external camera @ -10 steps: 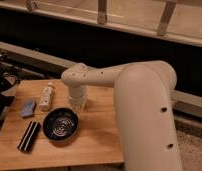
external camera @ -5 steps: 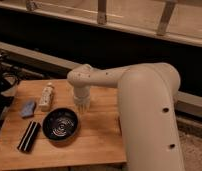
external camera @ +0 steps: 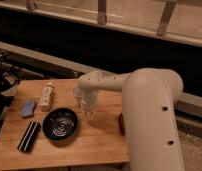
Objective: Push the ceramic bowl across the table
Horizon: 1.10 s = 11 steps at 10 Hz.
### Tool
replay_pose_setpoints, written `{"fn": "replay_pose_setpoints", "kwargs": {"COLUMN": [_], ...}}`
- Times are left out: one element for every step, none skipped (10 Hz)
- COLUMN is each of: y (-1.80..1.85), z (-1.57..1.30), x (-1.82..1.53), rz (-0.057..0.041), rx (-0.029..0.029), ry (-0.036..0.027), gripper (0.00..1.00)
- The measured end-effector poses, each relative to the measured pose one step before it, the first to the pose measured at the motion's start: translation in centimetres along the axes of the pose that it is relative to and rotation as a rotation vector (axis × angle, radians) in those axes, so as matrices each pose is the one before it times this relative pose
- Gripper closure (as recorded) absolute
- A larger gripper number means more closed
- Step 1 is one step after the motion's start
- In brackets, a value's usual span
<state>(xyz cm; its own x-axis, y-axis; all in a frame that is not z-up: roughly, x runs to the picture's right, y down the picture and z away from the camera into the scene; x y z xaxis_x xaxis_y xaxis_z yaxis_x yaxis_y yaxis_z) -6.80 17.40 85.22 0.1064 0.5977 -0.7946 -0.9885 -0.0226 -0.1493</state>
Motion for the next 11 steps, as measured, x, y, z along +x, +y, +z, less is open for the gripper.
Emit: {"fn": "replay_pose_setpoints", "kwargs": {"y": [0.672,1.41,1.594,1.425,2.061,0.384,0.136,0.327,1.435,1.433,1.73], "z": [0.493,-0.087,-0.275,-0.178,-0.181,0.028,-0.033,0.013,0.128,0.131,0.041], "x": [-0.362,-0.419,-0.305,-0.265,-0.293,-0.225,0.069,0.387,0.548,0.379,0.223], "rz": [-0.03322,-0.02995,-0.02449,-0.02212,-0.02875,-0.01314,-0.02113,-0.01677,-0.02756,-0.02091,-0.02685], "rx": [0.00899,0.00548,0.00404,0.00462,0.00239,0.00263,0.00727,0.00992,0.00852,0.0086,0.00945], "ry": [-0.00188,0.00548,0.00999,0.0102,0.01092,0.00548,0.00954,0.01066,0.01075,0.00814,0.01094], "gripper": [0.98,1.0,1.0,1.0,1.0,1.0,1.0,1.0,1.0,1.0,1.0]}}
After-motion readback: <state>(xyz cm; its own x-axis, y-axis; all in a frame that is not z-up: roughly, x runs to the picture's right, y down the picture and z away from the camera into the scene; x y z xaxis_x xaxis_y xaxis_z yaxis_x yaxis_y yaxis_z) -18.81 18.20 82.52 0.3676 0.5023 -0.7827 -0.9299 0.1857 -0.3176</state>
